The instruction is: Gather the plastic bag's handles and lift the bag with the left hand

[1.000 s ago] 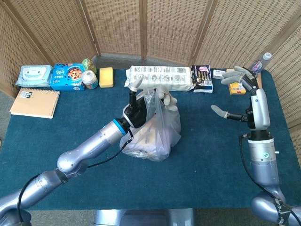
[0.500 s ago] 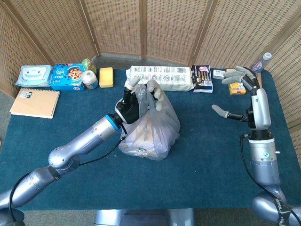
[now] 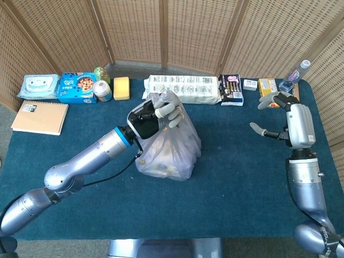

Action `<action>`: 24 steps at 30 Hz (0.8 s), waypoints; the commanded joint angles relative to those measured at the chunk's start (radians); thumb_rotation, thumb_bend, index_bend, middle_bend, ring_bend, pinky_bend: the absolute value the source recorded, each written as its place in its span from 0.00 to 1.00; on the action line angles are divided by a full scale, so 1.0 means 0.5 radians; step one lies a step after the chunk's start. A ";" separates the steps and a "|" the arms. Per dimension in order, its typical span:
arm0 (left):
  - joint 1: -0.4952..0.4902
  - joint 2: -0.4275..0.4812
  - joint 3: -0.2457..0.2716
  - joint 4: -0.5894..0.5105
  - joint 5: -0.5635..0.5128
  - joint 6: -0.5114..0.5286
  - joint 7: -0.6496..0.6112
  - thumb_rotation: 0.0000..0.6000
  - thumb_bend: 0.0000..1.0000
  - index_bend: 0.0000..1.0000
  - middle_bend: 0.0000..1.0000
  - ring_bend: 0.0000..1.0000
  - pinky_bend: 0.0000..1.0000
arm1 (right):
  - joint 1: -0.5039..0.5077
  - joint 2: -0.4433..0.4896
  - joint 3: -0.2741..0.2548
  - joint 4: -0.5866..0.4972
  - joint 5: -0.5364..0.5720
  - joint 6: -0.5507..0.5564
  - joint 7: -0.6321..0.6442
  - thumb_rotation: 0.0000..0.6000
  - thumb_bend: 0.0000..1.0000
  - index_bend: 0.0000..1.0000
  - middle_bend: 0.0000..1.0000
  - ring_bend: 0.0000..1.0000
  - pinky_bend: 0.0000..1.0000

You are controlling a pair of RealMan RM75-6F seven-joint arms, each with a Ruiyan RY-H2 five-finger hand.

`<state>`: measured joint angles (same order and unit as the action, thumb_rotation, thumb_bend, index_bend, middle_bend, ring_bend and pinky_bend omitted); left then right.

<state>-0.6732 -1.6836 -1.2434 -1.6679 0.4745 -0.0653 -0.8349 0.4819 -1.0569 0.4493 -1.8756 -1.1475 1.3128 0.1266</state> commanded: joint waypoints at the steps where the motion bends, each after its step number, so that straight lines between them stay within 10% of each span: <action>1: -0.011 0.039 -0.033 -0.042 -0.017 -0.004 -0.010 1.00 0.33 0.83 0.80 0.71 0.70 | -0.011 0.015 -0.030 0.019 0.013 -0.020 -0.026 1.00 0.18 0.51 0.42 0.32 0.29; 24: -0.350 0.424 -0.210 -0.181 -0.167 0.244 -0.206 1.00 0.33 0.83 0.80 0.71 0.70 | -0.128 -0.070 -0.293 0.181 -0.106 -0.074 -0.043 1.00 0.18 0.51 0.42 0.32 0.29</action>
<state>-0.8454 -1.4744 -1.3475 -1.7571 0.3938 0.0539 -0.9351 0.4203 -1.0893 0.3052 -1.7872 -1.1978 1.2763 0.1038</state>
